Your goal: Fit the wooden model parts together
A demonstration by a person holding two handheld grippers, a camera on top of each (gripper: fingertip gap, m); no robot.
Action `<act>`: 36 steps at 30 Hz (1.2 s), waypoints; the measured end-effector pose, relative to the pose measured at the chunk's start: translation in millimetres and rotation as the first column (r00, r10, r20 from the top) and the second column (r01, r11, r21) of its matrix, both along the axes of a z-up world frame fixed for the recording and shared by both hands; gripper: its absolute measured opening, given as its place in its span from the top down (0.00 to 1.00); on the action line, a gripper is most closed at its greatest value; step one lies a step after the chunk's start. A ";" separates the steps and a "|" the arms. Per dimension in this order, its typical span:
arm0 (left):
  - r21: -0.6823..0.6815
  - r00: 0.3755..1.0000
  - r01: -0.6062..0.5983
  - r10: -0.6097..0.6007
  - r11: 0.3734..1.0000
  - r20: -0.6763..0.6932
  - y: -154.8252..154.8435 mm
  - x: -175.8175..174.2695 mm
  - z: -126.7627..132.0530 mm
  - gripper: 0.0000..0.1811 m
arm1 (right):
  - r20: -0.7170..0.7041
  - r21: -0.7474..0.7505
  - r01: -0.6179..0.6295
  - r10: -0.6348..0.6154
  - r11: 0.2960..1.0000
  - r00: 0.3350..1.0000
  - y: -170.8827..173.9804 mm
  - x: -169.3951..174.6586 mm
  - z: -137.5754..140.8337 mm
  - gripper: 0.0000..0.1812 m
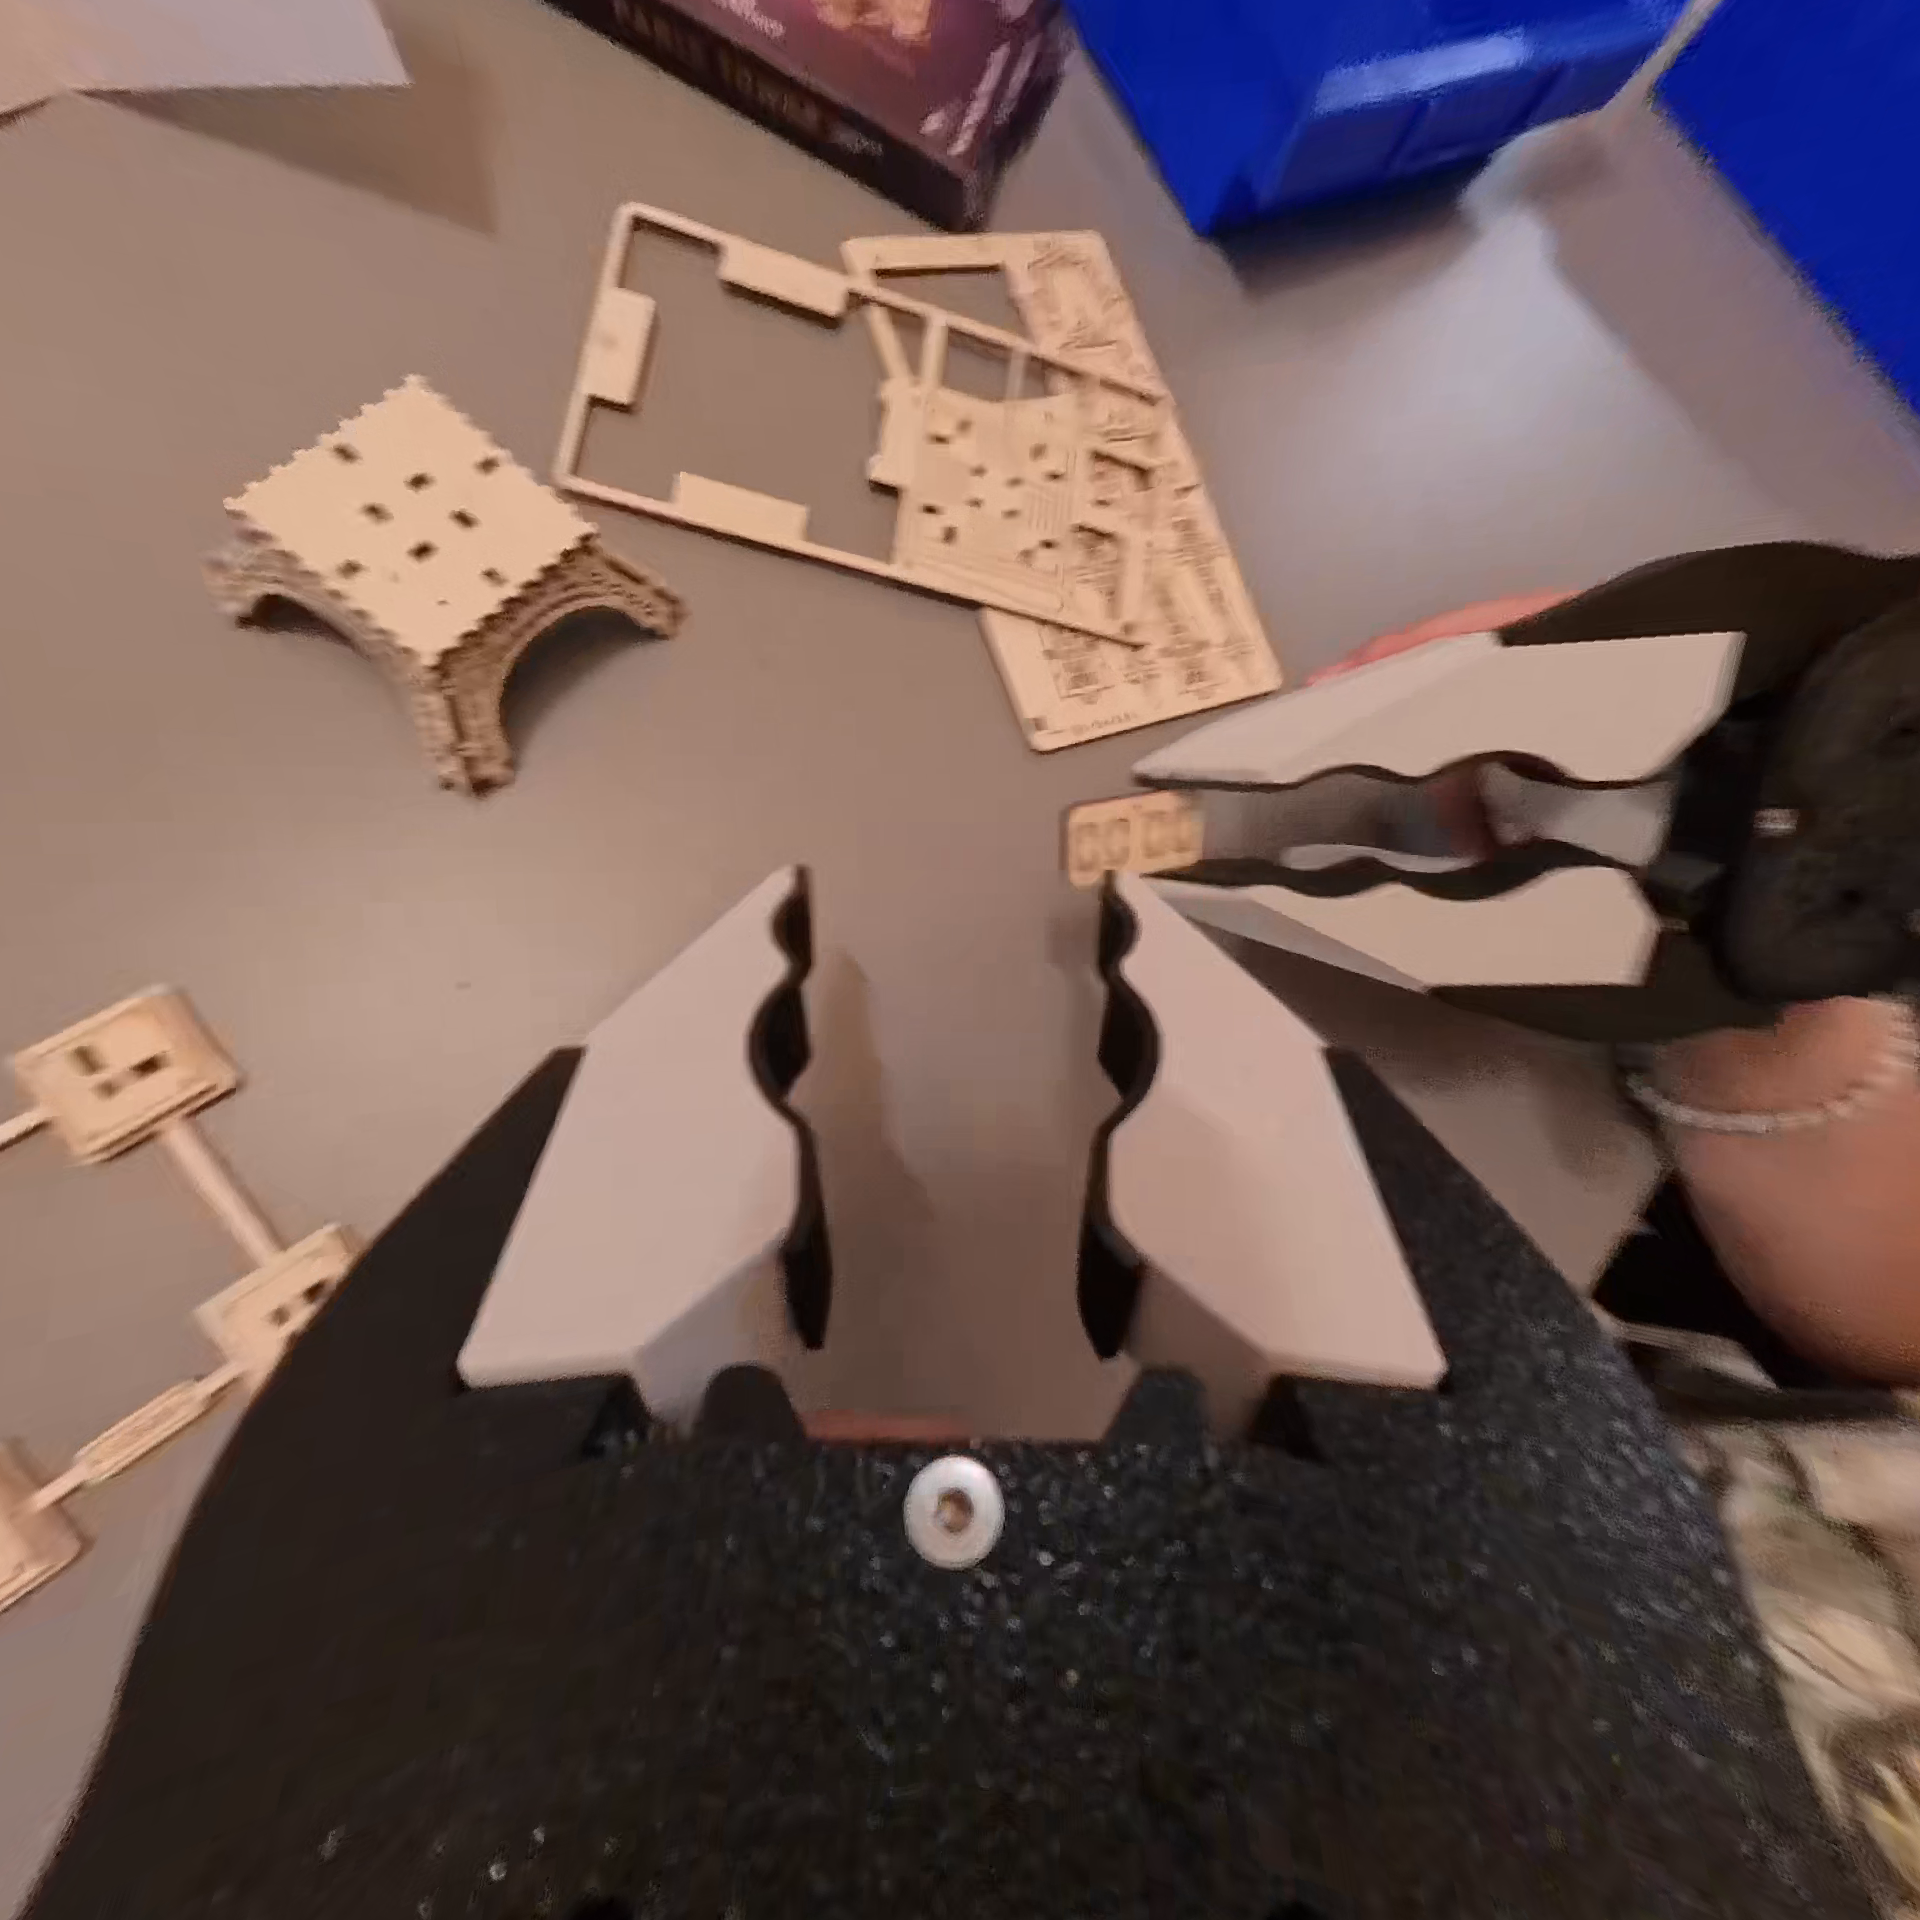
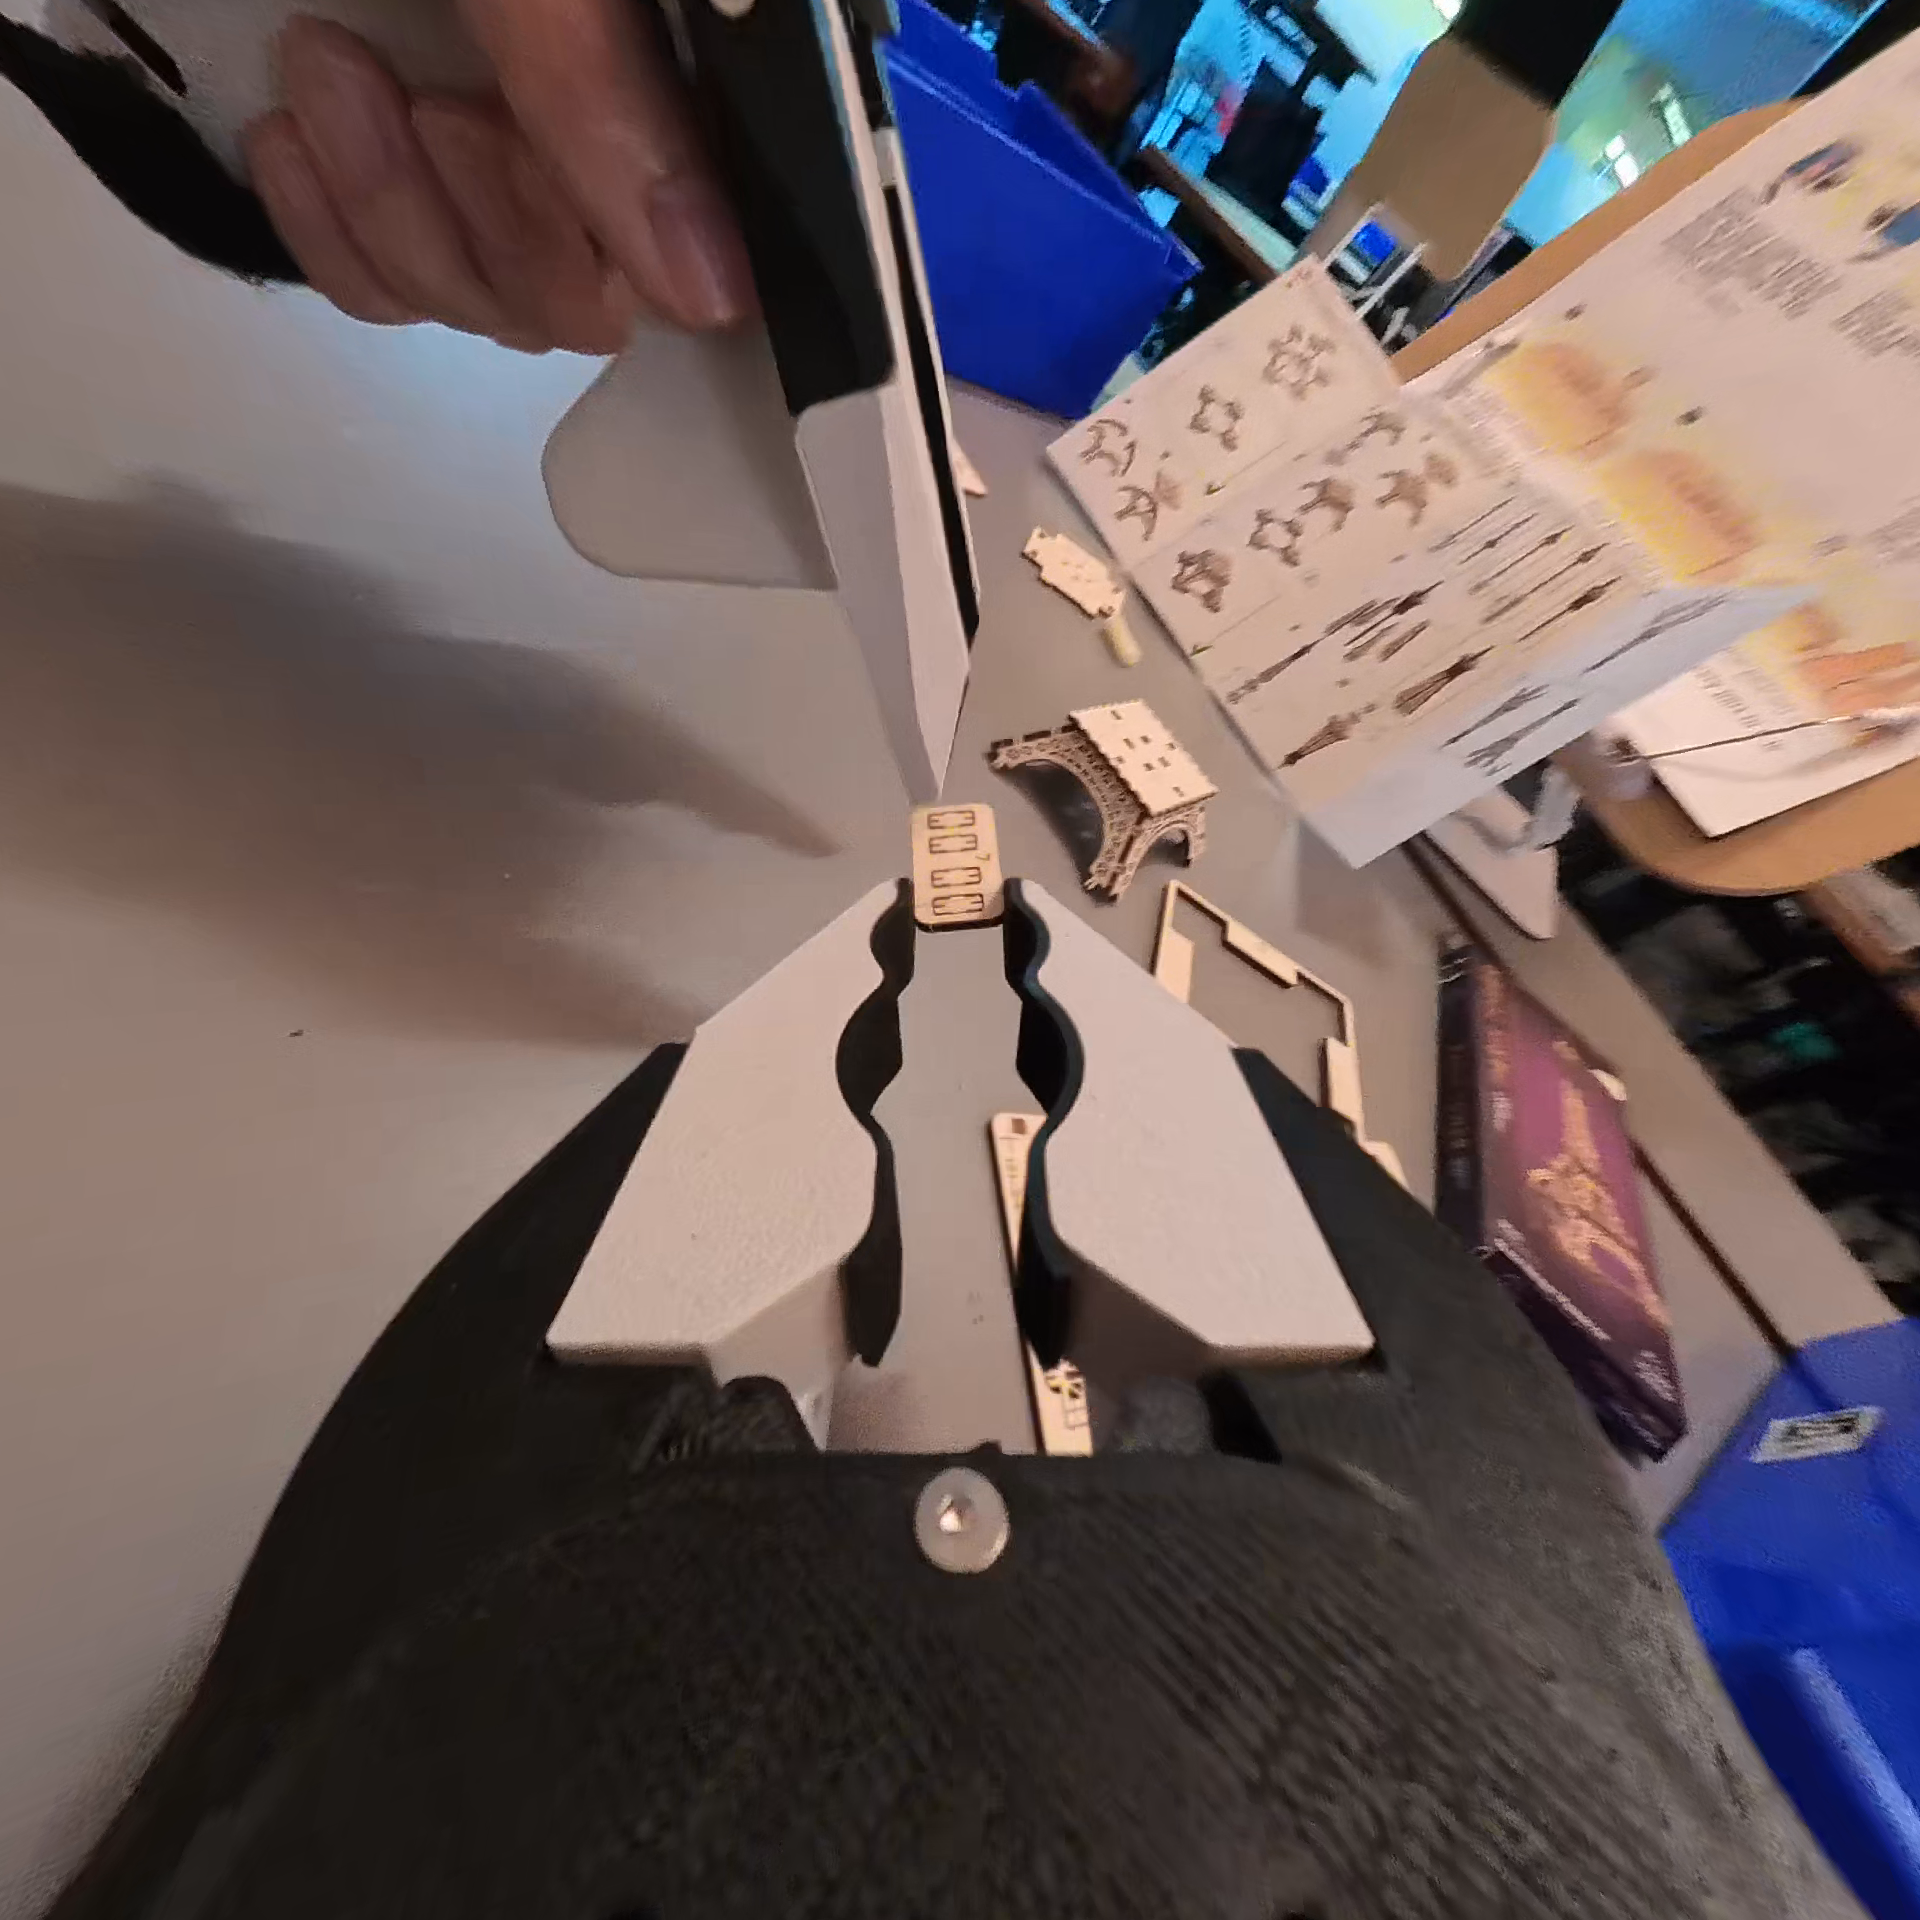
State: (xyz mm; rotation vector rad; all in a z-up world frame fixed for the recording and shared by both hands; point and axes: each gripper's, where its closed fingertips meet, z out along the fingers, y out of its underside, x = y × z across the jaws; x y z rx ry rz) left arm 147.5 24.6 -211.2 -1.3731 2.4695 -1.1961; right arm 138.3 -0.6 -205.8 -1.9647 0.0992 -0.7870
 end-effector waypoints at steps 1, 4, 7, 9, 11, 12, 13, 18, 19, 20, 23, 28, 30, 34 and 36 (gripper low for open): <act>-0.061 1.000 0.025 -0.026 0.998 -0.017 -4.2 -4.6 4.5 0.72 | 0.030 0.011 0.004 -0.004 1.000 1.000 0.1 0.4 3.8 0.92; -0.190 0.996 0.054 -0.066 0.980 -0.054 -8.5 -11.6 13.8 0.81 | 0.135 0.058 -0.020 0.012 0.998 0.991 2.1 -4.1 20.3 0.92; -0.300 0.991 0.092 -0.116 0.949 -0.065 -9.9 -18.0 27.1 0.87 | 0.177 0.083 -0.053 0.037 0.995 0.984 3.3 -8.9 27.0 0.92; -0.335 0.991 0.102 -0.126 0.937 -0.052 -7.6 -18.3 34.0 0.93 | 0.183 0.095 -0.076 0.058 0.993 0.981 5.6 -12.4 29.7 0.92; -0.338 0.987 0.127 -0.153 0.932 -0.049 -6.8 -21.9 35.5 0.93 | 0.197 0.109 -0.080 0.057 0.991 0.979 7.7 -13.9 33.3 0.92; -0.336 0.984 0.143 -0.170 0.931 -0.052 -7.2 -24.6 35.5 0.93 | 0.197 0.106 -0.098 0.076 0.990 0.977 10.6 -17.0 33.5 0.92; -0.334 0.983 0.154 -0.178 0.930 -0.042 -7.2 -25.6 36.6 0.91 | 0.202 0.100 -0.096 0.074 0.990 0.977 11.8 -17.3 33.0 0.92; -0.339 0.966 0.228 -0.256 0.913 -0.041 -9.0 -38.9 35.5 0.94 | 0.219 0.120 -0.133 0.105 0.984 0.970 18.9 -24.3 37.6 0.92; -0.352 0.964 0.237 -0.263 0.905 -0.029 -9.4 -40.2 37.5 0.98 | 0.217 0.117 -0.133 0.105 0.984 0.970 18.9 -24.2 36.8 0.92; -0.366 0.964 0.240 -0.265 0.899 -0.019 -9.3 -40.6 39.4 0.98 | 0.227 0.123 -0.131 0.101 0.984 0.969 18.4 -23.8 37.7 0.92; -0.411 0.961 0.244 -0.276 0.878 -0.018 -9.6 -43.4 42.8 0.99 | 0.215 0.150 -0.156 0.122 0.976 0.969 18.0 -26.6 39.7 0.92; -0.477 0.961 0.236 -0.278 0.846 -0.018 -9.1 -44.6 47.9 1.00 | 0.196 0.177 -0.186 0.150 0.967 0.969 18.6 -30.0 41.0 0.92; -0.465 0.962 0.234 -0.272 0.854 -0.015 -9.8 -44.8 44.7 1.00 | 0.174 0.156 -0.179 0.152 0.971 0.973 18.9 -28.0 33.9 0.92; -0.496 0.967 0.209 -0.252 0.843 -0.021 -11.5 -42.9 48.3 1.00 | 0.216 0.108 -0.158 0.132 0.982 0.967 23.1 -26.5 29.7 0.78; -0.508 0.964 0.208 -0.263 0.836 -0.037 -11.7 -44.2 48.6 1.00 | 0.237 0.093 -0.155 0.130 0.984 0.963 25.9 -27.8 30.3 0.80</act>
